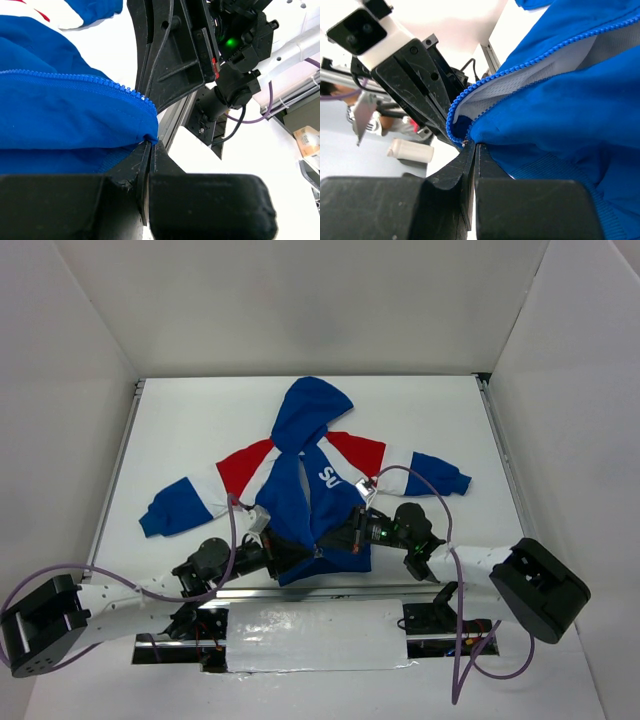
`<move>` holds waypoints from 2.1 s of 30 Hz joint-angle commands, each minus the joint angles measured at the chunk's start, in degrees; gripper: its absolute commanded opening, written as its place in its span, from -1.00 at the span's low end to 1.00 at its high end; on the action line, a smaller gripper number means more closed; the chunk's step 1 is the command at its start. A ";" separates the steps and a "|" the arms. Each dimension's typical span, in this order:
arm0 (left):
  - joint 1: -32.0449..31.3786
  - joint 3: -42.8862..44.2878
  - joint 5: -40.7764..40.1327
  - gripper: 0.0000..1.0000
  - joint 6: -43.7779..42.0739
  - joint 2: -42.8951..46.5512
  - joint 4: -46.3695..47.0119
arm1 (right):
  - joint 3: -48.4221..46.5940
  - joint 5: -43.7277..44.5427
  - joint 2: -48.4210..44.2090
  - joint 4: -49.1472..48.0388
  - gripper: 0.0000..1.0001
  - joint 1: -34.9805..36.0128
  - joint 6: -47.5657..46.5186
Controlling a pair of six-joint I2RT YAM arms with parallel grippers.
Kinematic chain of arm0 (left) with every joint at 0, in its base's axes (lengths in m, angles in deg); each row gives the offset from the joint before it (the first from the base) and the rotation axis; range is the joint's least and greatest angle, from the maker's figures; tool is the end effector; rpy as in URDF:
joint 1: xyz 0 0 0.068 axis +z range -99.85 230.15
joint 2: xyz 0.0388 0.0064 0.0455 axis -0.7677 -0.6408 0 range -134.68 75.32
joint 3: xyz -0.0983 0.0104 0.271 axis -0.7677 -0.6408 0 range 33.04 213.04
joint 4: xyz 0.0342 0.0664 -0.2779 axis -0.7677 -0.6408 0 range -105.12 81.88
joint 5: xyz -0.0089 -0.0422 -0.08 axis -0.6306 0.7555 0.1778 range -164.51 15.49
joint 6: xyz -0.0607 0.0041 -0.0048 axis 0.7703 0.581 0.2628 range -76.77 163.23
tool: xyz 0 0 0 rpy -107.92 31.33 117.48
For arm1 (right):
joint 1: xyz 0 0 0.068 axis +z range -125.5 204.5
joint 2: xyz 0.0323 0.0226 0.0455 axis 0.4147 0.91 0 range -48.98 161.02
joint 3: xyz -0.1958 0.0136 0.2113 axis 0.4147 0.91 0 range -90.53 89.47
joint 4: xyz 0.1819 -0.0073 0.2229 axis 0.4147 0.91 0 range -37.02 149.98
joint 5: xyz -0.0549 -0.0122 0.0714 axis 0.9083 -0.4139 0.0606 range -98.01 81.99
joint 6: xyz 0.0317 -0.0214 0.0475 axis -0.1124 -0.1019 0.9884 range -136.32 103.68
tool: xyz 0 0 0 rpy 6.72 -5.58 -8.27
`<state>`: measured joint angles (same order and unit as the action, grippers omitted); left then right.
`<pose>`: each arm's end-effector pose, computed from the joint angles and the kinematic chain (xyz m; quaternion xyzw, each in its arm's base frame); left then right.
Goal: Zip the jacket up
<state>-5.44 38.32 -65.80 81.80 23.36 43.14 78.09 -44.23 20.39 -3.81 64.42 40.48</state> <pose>0.1056 -0.1663 0.1862 0.1553 0.6607 -0.5716 0.4612 0.1573 0.1668 0.1737 -0.1155 0.7036 0.6446 0.2759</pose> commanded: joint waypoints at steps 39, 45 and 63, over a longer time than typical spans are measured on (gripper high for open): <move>-2.41 1.23 12.13 -1.00 -0.86 -13.78 8.59 | -11.65 13.56 -12.50 23.75 -1.00 -5.47 9.75; -2.41 0.70 -2.45 -1.00 -0.07 -5.44 -1.95 | -8.84 -1.99 -9.69 14.88 -0.20 -5.47 2.01; -1.10 0.34 -4.67 -1.00 1.95 0.82 -3.28 | 2.59 3.07 -23.22 26.65 0.18 8.22 -5.47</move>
<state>-6.91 38.28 -71.24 82.72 23.84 36.65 80.08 -44.43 -3.13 26.76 67.55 34.82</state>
